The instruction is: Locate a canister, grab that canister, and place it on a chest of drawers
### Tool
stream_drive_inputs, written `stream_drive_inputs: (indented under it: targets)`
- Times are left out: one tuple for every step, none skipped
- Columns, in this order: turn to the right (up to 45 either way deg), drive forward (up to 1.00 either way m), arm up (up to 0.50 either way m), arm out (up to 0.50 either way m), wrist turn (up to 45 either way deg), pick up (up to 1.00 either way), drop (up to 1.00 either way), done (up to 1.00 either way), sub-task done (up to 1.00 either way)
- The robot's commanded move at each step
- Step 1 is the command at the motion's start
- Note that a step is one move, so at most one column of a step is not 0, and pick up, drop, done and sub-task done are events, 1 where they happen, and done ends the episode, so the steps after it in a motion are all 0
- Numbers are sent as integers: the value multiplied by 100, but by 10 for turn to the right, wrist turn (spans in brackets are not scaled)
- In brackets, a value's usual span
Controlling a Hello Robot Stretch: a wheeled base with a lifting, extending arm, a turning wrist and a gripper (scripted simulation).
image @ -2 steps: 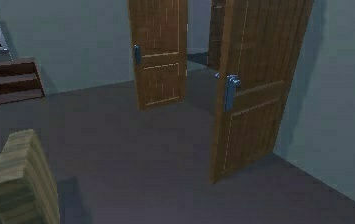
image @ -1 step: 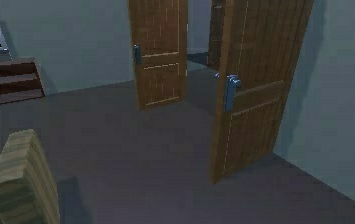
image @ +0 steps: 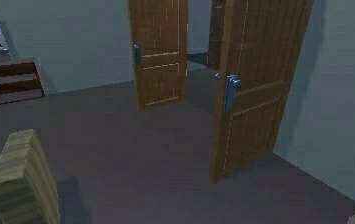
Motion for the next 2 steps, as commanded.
stream_drive_inputs:
  targets:
    - [0, 0, 0, 0, -120, 0, 0, 0, 0]
    - [0, 0, 0, -32, 0, 0, 0, 0, 0]
